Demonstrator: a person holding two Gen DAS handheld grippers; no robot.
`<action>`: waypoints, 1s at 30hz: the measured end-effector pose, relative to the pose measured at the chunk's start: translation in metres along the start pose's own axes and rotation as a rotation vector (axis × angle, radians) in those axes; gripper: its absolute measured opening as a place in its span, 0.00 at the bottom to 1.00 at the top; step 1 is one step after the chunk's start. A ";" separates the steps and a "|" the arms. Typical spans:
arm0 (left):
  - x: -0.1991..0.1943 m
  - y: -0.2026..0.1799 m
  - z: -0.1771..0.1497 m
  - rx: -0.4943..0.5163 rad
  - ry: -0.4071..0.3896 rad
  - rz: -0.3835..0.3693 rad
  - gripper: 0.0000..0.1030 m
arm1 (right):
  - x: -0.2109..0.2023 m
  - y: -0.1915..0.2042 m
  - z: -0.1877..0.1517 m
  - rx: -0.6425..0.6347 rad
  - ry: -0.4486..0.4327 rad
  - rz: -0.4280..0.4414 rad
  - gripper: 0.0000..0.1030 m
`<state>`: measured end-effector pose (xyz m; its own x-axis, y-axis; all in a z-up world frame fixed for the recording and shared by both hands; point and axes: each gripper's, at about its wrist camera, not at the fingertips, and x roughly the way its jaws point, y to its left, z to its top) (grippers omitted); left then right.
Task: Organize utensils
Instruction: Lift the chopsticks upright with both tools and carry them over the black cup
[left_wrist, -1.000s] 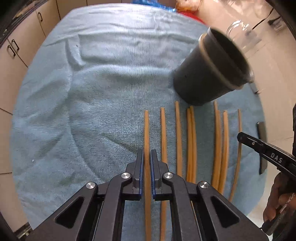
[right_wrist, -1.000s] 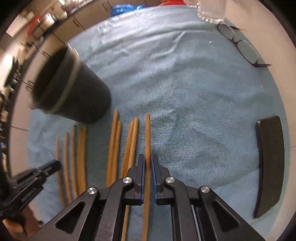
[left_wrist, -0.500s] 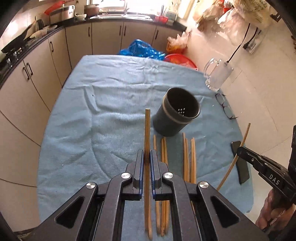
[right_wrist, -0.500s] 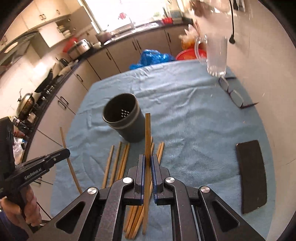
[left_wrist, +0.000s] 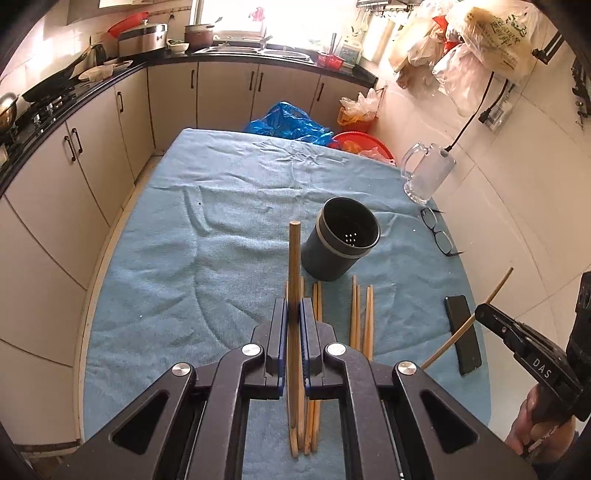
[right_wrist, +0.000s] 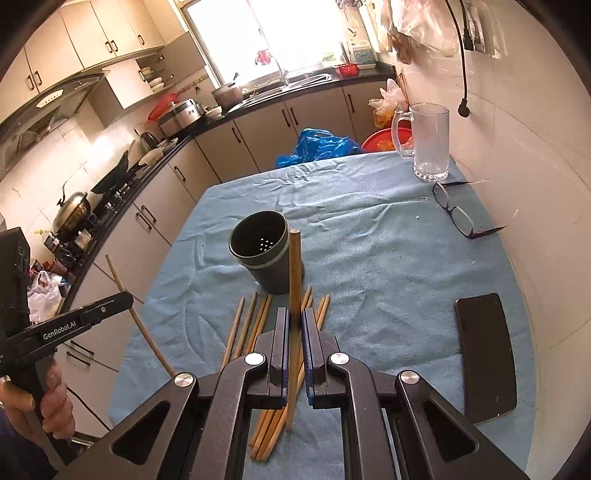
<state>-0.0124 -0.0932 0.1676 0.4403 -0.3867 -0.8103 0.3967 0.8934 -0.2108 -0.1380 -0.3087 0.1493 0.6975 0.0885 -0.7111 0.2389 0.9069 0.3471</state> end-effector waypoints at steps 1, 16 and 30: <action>-0.002 0.000 0.000 -0.003 -0.002 0.000 0.06 | -0.002 -0.001 -0.001 0.002 -0.004 0.003 0.07; -0.022 -0.015 0.001 -0.018 -0.039 -0.022 0.06 | -0.030 -0.016 -0.001 0.025 -0.055 0.036 0.07; -0.041 -0.025 0.016 0.015 -0.076 -0.035 0.06 | -0.052 -0.023 0.011 0.053 -0.102 0.056 0.07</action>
<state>-0.0272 -0.1038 0.2150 0.4855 -0.4345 -0.7586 0.4251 0.8756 -0.2295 -0.1725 -0.3385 0.1849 0.7751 0.0941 -0.6248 0.2306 0.8785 0.4183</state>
